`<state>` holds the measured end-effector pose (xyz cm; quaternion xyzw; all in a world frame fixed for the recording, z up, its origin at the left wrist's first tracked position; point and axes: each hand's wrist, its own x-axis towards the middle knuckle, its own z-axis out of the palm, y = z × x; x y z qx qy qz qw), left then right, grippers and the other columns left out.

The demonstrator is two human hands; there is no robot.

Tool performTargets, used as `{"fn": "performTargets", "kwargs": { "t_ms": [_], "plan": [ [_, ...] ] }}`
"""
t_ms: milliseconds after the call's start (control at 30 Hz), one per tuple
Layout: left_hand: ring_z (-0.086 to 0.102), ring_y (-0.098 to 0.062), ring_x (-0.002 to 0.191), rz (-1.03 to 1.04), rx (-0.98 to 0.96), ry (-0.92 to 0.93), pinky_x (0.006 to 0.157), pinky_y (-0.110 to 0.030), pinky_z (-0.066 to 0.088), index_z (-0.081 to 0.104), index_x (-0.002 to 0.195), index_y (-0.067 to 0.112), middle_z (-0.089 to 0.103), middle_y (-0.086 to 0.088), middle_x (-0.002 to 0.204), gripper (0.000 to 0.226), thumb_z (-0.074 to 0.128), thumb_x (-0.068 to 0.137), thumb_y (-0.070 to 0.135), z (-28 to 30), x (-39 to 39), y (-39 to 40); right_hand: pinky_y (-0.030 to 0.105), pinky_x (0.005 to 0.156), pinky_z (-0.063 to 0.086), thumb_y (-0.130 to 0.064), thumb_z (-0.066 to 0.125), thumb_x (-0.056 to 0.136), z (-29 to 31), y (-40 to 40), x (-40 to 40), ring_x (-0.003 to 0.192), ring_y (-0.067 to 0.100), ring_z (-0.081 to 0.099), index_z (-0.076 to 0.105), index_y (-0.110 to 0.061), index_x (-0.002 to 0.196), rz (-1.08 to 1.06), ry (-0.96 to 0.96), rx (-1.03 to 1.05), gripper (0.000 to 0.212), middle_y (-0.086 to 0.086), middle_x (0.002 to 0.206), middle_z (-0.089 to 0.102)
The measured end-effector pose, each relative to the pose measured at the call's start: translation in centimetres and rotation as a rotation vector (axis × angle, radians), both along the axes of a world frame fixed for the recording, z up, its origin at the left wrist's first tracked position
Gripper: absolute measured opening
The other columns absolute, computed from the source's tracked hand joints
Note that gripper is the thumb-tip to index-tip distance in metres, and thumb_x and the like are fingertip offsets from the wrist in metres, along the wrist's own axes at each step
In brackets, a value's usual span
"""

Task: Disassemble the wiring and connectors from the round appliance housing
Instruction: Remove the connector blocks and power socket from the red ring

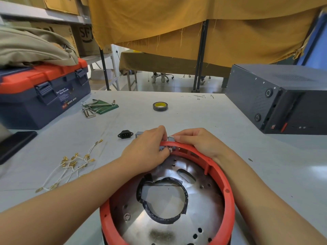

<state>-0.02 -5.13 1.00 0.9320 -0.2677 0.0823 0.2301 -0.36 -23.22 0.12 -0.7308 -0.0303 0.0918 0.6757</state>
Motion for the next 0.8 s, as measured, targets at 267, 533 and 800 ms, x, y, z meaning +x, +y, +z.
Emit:
{"fn": "performTargets", "kwargs": {
  "t_ms": [267, 533, 800],
  "plan": [
    [0.058, -0.007, 0.091, -0.025, -0.180, 0.097, 0.076, -0.019, 0.046, 0.056, 0.095, 0.024, 0.059, 0.010, 0.096, 0.023, 0.068, 0.077, 0.030, 0.3, 0.3, 0.4, 0.036, 0.091, 0.052, 0.003, 0.066, 0.082, -0.2, -0.2, 0.1, 0.094, 0.026, 0.068, 0.074, -0.018, 0.092, -0.164, -0.123, 0.190, 0.025, 0.006, 0.098, 0.072],
    [0.065, -0.006, 0.096, -0.096, -0.571, 0.468, 0.076, -0.017, 0.051, 0.060, 0.114, 0.031, 0.064, 0.006, 0.113, 0.035, 0.070, 0.083, 0.020, 2.4, 1.6, 1.7, 0.039, 0.092, 0.051, -0.008, 0.067, 0.085, 0.3, -0.2, -0.5, 0.103, 0.022, 0.066, 0.074, -0.029, 0.102, -0.073, -0.231, 0.099, 0.028, 0.001, 0.107, 0.070],
    [0.071, -0.016, 0.081, -0.108, -0.464, 0.546, 0.070, -0.020, 0.055, 0.068, 0.102, 0.013, 0.074, -0.003, 0.091, 0.030, 0.074, 0.078, 0.032, 4.7, 3.2, 0.3, 0.022, 0.079, 0.054, 0.003, 0.068, 0.080, 0.7, 0.1, -0.7, 0.094, 0.018, 0.070, 0.067, -0.013, 0.103, -0.084, -0.334, 0.105, 0.028, 0.008, 0.100, 0.074]
  ]
}}
